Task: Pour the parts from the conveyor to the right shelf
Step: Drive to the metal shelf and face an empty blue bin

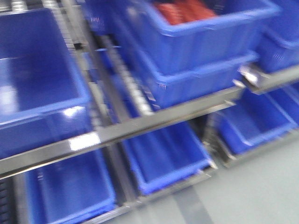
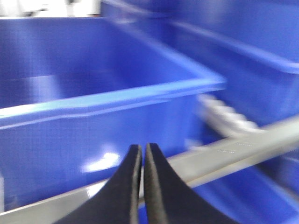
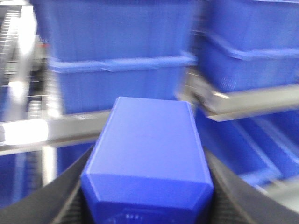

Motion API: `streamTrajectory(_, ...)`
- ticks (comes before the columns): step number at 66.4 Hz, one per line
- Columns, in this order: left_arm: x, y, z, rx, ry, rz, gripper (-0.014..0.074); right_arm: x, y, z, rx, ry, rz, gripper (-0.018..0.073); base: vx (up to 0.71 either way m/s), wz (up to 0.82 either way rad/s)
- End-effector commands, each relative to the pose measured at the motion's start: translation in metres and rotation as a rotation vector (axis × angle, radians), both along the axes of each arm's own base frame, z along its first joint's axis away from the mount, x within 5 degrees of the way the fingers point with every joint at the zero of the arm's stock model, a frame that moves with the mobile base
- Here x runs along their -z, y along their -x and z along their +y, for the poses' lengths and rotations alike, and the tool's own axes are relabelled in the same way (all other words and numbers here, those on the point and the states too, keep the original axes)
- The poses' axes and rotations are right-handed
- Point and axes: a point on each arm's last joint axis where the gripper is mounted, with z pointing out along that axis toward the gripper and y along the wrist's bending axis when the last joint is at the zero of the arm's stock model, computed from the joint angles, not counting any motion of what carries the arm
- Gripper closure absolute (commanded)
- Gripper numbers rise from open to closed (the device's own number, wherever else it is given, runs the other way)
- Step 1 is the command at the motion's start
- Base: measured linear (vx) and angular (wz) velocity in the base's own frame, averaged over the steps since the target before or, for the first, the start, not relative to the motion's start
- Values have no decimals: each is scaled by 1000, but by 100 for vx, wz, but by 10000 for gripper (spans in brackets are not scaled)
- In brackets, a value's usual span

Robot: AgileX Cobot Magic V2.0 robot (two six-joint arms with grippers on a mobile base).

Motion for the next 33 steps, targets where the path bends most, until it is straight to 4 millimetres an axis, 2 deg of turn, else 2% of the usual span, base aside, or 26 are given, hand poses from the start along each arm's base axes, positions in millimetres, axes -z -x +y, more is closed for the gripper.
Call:
streamTrajectory(1,-13,-1,-1,8,18,-82,602,-16,0,-1,12,5,-94,564,26,88)
streamTrajectory(21,-13,-1,-1,8,18,-82,602,-16,0,-1,12,5,-94,564,24,86)
streamTrajectory(33,-13,-1,-1,8,18,-82,602,-16,0,-1,12,5,-94,564,21,55)
